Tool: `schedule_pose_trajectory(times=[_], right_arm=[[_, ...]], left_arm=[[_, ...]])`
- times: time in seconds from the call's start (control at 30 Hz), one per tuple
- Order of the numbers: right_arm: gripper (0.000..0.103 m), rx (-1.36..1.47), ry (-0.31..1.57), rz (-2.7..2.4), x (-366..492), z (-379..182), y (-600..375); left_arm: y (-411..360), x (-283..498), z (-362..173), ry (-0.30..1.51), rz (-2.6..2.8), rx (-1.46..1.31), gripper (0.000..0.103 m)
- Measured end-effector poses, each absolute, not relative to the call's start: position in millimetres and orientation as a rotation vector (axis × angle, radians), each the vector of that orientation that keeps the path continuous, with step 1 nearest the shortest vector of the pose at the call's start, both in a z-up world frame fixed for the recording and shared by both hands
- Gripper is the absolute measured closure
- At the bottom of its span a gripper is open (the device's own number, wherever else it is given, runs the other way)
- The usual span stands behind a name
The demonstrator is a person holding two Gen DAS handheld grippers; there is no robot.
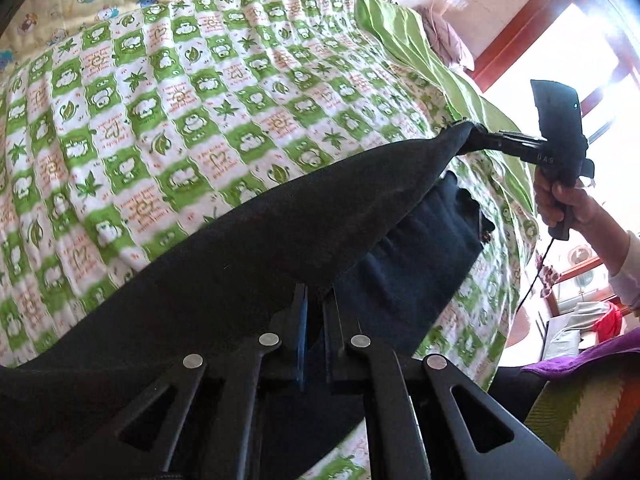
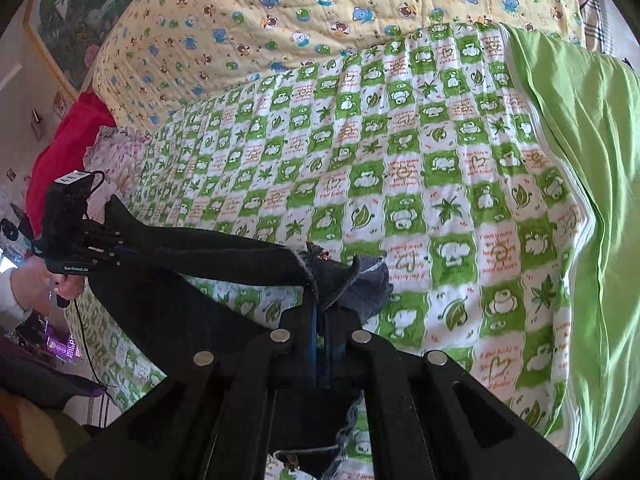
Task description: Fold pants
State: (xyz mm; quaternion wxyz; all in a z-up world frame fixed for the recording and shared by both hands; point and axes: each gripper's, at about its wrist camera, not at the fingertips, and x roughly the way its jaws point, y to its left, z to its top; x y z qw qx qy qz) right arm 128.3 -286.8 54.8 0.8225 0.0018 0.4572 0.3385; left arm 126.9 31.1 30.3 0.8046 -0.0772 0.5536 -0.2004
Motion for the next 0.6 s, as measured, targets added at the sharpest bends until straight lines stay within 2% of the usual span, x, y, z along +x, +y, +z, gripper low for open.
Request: schedule_pose_trajectory(times=[0.6], right_arm=[[0.1, -0.12, 1.043, 0.708, 66.7, 28.9, -299.4]], left_arm=[[3.2, 75.3, 17.4, 1.212, -0.441, -0.186, 0.099]])
